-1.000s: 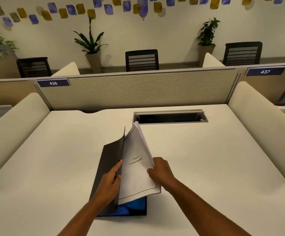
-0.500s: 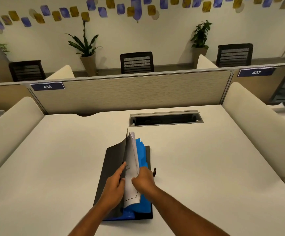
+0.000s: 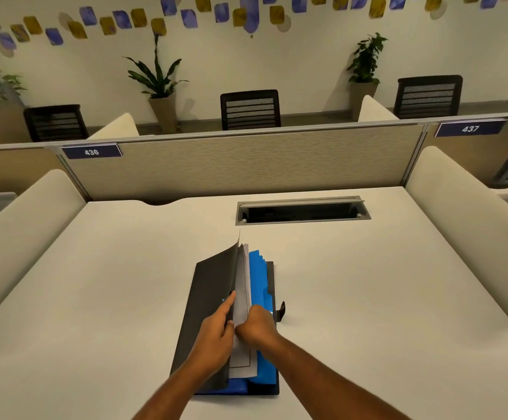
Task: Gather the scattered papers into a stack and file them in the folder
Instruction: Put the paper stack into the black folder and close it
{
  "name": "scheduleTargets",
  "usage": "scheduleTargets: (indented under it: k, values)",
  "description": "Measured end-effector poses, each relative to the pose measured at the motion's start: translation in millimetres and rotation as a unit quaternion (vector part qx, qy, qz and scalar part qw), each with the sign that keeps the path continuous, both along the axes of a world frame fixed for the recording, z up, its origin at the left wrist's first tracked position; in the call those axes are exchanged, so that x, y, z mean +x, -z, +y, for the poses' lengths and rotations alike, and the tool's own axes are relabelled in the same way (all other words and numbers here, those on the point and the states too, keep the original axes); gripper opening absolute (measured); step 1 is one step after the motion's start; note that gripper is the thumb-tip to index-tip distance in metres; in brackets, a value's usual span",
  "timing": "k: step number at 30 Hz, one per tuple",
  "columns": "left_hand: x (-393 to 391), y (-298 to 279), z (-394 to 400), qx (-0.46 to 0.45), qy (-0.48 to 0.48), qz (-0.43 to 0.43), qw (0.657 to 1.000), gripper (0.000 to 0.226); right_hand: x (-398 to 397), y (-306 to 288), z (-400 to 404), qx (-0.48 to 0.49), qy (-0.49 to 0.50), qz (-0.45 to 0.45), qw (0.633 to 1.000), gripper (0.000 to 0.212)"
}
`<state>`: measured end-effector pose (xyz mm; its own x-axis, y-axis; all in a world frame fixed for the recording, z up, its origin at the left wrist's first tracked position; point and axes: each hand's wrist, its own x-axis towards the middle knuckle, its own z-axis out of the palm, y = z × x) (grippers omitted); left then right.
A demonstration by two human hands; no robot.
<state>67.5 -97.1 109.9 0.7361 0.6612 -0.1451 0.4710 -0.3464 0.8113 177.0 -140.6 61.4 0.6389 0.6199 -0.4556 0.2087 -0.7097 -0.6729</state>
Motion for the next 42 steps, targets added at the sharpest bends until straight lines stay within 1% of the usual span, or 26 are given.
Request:
scheduleTargets:
  k: [3, 6, 8, 12, 14, 16, 18, 19, 22, 25, 28, 30, 33, 36, 42]
  values:
    - [9.1, 10.5, -4.4, 0.001, 0.019, 0.034, 0.999, 0.058, 11.8, 0.7, -10.4, -0.017, -0.015, -0.06, 0.998, 0.038]
    - [17.6, 18.9, -7.9, 0.027, 0.037, 0.072, 0.996, 0.058, 28.8, -1.2, -25.0, -0.035, 0.0, -0.137, 0.99, 0.049]
    - [23.9, 24.1, -9.8, 0.043, 0.058, 0.103, 0.992, 0.058, 42.1, 0.9, -33.8, -0.029, 0.021, -0.157, 0.987, 0.049]
    - [39.6, 32.2, -12.8, 0.011, 0.078, 0.167, 0.983, 0.053, 65.4, 9.9, -51.2, -0.016, 0.071, -0.175, 0.982, 0.028]
    - [48.4, 34.9, -16.6, 0.016, 0.089, 0.178, 0.98, 0.055, 72.5, 14.2, -57.6, 0.006, 0.101, -0.169, 0.98, 0.029]
    - [58.2, 40.1, -19.8, 0.071, 0.103, 0.196, 0.973, 0.062, 78.2, 19.0, -59.0, 0.035, 0.118, -0.151, 0.981, 0.037]
    - [67.2, 45.9, -23.2, 0.14, 0.122, 0.241, 0.953, 0.075, 83.3, 22.8, -58.2, 0.06, 0.116, -0.134, 0.982, 0.044]
    - [70.8, 47.3, -25.5, 0.159, 0.13, 0.265, 0.942, 0.082, 85.3, 24.3, -57.6, 0.071, 0.108, -0.126, 0.984, 0.045]
    - [79.3, 48.4, -34.3, 0.16, 0.132, 0.312, 0.927, 0.093, 89.0, 27.2, -56.7, 0.085, 0.067, -0.113, 0.988, 0.037]
    - [85.0, 51.8, -38.4, 0.141, 0.116, 0.326, 0.928, 0.094, 92.2, 30.6, -53.3, 0.102, 0.046, -0.091, 0.99, 0.029]
    - [84.8, 60.1, -36.3, 0.123, 0.075, 0.306, 0.941, 0.08, 94.7, 35.3, -48.3, 0.117, 0.035, -0.076, 0.99, 0.028]
    - [80.3, 63.0, -33.9, 0.126, 0.069, 0.292, 0.946, 0.071, 95.8, 36.7, -45.5, 0.127, 0.031, -0.067, 0.989, 0.029]
    - [73.5, 65.6, -28.3, 0.138, 0.112, 0.306, 0.935, 0.068, 95.2, 38.9, -40.3, 0.128, 0.015, -0.069, 0.989, 0.027]
    - [66.8, 66.0, -23.0, 0.146, 0.151, 0.328, 0.921, 0.071, 92.7, 44.6, -33.2, 0.113, -0.003, -0.084, 0.99, 0.023]
    - [61.7, 66.3, -18.0, 0.162, 0.17, 0.314, 0.92, 0.073, 94.9, 42.1, -13.1, 0.035, -0.003, -0.111, 0.993, 0.015]
